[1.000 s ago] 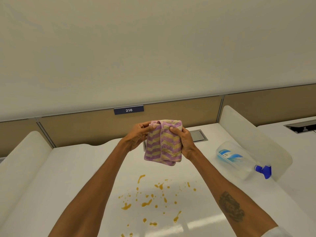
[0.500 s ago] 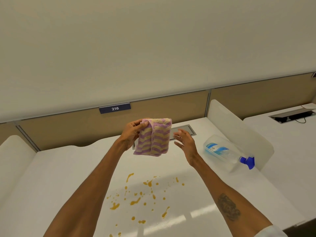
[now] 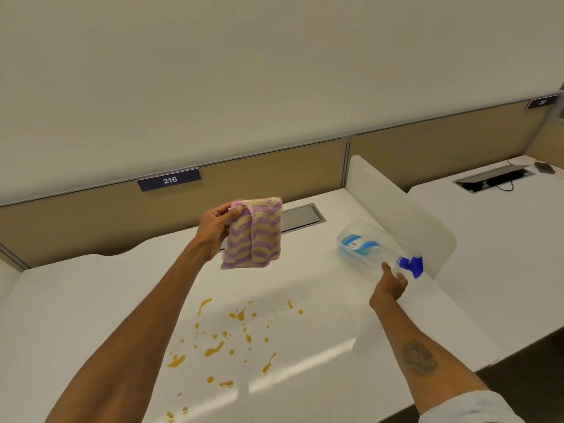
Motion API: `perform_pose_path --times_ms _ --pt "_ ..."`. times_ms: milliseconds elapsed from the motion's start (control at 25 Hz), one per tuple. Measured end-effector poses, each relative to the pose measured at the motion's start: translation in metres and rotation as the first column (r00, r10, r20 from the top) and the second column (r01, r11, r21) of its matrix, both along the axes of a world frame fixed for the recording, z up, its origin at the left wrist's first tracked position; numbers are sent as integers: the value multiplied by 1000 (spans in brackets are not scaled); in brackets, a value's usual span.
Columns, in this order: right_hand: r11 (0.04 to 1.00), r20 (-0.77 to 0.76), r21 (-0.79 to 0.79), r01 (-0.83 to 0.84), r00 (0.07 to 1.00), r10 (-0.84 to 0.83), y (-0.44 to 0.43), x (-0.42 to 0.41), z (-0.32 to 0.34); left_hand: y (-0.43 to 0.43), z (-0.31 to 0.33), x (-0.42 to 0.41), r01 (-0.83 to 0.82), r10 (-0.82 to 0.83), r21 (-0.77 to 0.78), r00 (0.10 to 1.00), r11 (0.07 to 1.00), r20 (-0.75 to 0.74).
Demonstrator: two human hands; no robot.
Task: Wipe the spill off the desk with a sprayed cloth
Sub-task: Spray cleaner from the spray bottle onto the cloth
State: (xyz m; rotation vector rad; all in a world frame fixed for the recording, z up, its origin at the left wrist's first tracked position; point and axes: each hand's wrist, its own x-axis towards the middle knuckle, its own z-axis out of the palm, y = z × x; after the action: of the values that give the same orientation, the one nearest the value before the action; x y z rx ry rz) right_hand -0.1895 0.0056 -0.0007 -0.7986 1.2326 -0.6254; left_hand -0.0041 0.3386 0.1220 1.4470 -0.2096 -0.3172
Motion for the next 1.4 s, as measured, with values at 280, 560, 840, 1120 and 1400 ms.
perform_pose_path --times_ms 280,560,840,1120,1400 --pt "988 150 106 112 981 -127 -40 10 -1 -19 -9 4 -24 25 27 1000 999 -18" --pt "971 111 177 161 977 -182 -68 28 2 -16 -12 13 -51 51 57 999 997 -7" --pt "972 -54 -211 100 992 -114 -74 55 19 -11 -13 20 -85 85 69 996 994 8" --pt "926 79 -371 -73 991 109 -58 92 42 -11 -4 20 -132 131 43 991 990 28" --pt "717 15 -671 -185 965 264 -28 103 57 21 13 21 -137 135 40 989 990 62"
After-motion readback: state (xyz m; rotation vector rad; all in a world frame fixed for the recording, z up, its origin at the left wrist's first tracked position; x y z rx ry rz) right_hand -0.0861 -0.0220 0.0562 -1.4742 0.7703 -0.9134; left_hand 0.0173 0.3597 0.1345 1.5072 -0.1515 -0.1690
